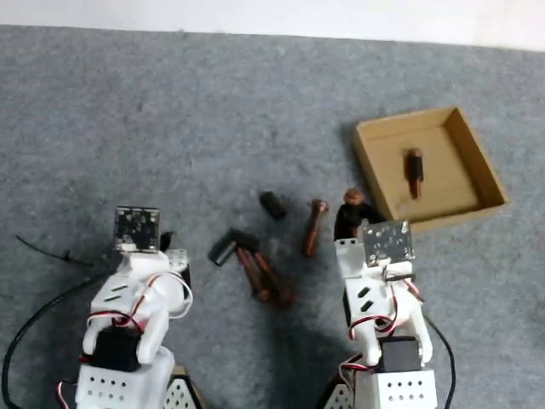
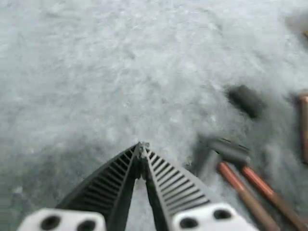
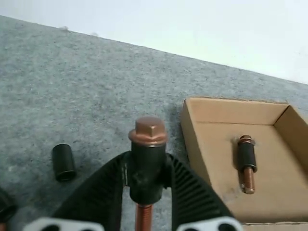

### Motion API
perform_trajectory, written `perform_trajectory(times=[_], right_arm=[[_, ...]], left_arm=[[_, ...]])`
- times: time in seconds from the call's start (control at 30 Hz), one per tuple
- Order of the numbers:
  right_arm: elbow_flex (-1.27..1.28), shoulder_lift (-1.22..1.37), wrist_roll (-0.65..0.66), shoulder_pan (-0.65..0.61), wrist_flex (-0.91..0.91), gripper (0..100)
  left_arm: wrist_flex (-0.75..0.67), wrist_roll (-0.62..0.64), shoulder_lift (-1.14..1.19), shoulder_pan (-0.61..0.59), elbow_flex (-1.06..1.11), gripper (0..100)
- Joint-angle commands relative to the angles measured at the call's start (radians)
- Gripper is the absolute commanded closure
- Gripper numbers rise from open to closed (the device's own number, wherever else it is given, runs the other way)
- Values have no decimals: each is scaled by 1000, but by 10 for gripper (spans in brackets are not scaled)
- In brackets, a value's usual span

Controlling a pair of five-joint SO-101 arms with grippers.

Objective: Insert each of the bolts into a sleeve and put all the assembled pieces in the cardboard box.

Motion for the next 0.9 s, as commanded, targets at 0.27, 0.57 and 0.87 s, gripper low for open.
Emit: perform_trajectory(times=[0.27, 0.57, 0.87], right_arm=[[150, -16, -5, 150, -183, 993], [44, -4, 3, 148, -240, 992], [-349, 648, 58, 154, -338, 992]], left_arm=[[-137, -2, -30, -74, 64, 994], [-140, -2, -30, -76, 64, 993], [-140, -2, -30, -76, 62, 993]])
